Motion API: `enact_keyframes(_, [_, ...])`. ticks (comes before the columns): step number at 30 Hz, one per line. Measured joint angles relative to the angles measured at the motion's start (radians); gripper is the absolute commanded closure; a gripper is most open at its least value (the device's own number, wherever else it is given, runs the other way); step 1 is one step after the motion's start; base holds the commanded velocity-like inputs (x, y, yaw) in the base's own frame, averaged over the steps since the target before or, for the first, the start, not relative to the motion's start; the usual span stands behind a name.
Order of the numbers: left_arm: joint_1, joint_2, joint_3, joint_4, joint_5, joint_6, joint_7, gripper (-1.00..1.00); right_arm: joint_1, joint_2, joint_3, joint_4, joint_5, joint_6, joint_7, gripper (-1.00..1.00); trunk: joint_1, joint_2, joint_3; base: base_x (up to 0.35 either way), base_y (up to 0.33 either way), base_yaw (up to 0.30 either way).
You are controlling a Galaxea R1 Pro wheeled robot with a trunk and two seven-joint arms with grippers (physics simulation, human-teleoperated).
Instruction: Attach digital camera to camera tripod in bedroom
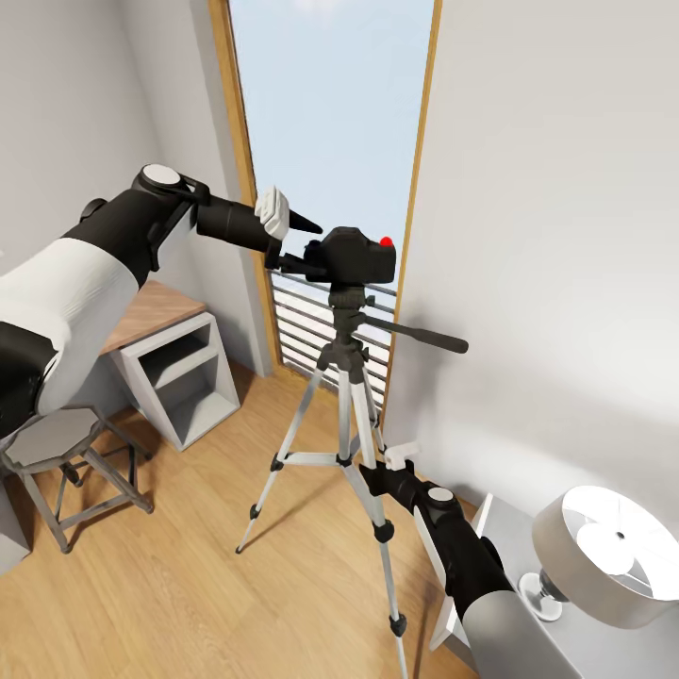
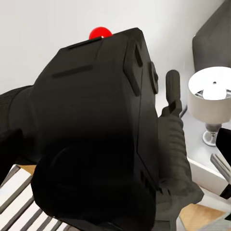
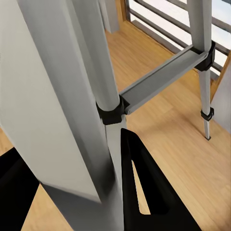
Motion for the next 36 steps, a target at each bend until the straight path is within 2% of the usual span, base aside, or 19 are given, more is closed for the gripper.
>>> enact_keyframes(8, [0.000,0.001,0.008,0.003,0.005,0.007,0.016,-1.00,0.000,0.000,0.000,-0.001,0.000,0.001,0.000,1.00,0.000,0.000,0.000,0.000,0.000,0.000])
enact_keyframes(10, [0.000,0.004,0.015,0.004,0.010,0.031,0.033,-1.00,0.000,0.000,0.000,-0.001,0.000,0.001,0.000,1.00,0.000,0.000,0.000,0.000,0.000,0.000])
enact_keyframes(13, [0.000,0.009,0.049,0.004,0.024,0.088,0.070,-1.00,0.000,0.000,0.000,-0.001,0.000,0.000,0.000,1.00,0.000,0.000,0.000,0.000,0.000,0.000])
enact_keyframes(15, [0.000,0.016,0.102,0.004,0.039,0.141,0.107,-1.00,0.000,0.000,0.000,-0.001,0.000,0.000,0.000,1.00,0.000,0.000,0.000,0.000,0.000,0.000])
enact_keyframes(16, [0.000,0.025,0.147,0.005,0.050,0.181,0.135,-1.00,0.000,0.000,0.000,-0.001,0.000,0.000,0.000,1.00,0.000,0.000,0.000,0.000,0.000,0.000])
enact_keyframes(17, [0.000,0.032,0.172,0.006,0.056,0.205,0.151,-1.00,0.000,0.000,0.000,-0.001,0.000,0.000,0.000,1.00,0.000,0.000,0.000,0.000,0.000,0.000])
enact_keyframes(18, [0.000,0.048,0.219,0.008,0.064,0.256,0.179,-1.00,0.000,0.000,0.000,-0.001,0.000,0.000,0.000,1.00,0.000,0.000,0.000,0.000,0.000,0.000])
enact_keyframes(21, [0.000,0.079,0.288,0.014,0.076,0.358,0.217,-1.00,0.000,0.000,0.000,-0.001,0.000,0.001,0.000,1.00,0.000,0.000,0.000,0.000,0.000,0.000])
enact_keyframes(24, [0.002,0.095,0.319,0.036,0.082,0.436,0.237,-1.00,0.000,0.000,0.000,-0.002,0.001,0.002,0.000,1.00,0.000,0.000,0.000,0.000,0.000,0.000])
enact_keyframes(26, [0.002,0.106,0.331,0.087,0.085,0.477,0.248,-1.00,0.000,0.000,0.000,-0.002,0.001,0.003,0.001,1.00,0.000,0.000,0.000,0.000,0.000,0.000])
enact_keyframes(28, [0.003,0.118,0.337,0.174,0.085,0.514,0.265,-1.00,0.000,0.000,0.000,-0.003,0.001,0.004,0.001,1.00,0.000,0.000,0.000,0.000,0.000,0.000])
enact_keyframes(29, [0.003,0.128,0.336,0.244,0.084,0.538,0.283,-1.00,0.000,0.000,0.000,-0.003,0.000,0.005,0.001,1.00,0.000,0.000,0.000,0.000,0.000,0.000])
enact_keyframes(31, [0.003,0.141,0.339,0.314,0.086,0.560,0.306,-1.00,0.000,0.000,0.000,-0.003,0.001,0.005,0.001,1.00,0.000,0.000,0.000,0.000,0.000,0.000])
enact_keyframes(32, [0.006,0.158,0.335,0.355,0.085,0.577,0.334,-1.00,0.000,0.000,0.000,-0.004,0.001,0.006,0.002,1.00,0.000,0.000,0.000,0.000,0.000,0.000])
enact_keyframes(34, [0.012,0.183,0.338,0.388,0.086,0.597,0.380,-1.00,0.000,0.000,0.000,-0.004,0.002,0.006,0.002,1.00,0.000,0.000,0.000,0.000,0.000,0.000])
enact_keyframes(36, [0.021,0.198,0.341,0.402,0.088,0.607,0.407,-1.00,0.000,0.000,0.000,-0.003,0.002,0.005,0.002,1.00,0.000,0.000,0.000,0.000,0.000,0.000])
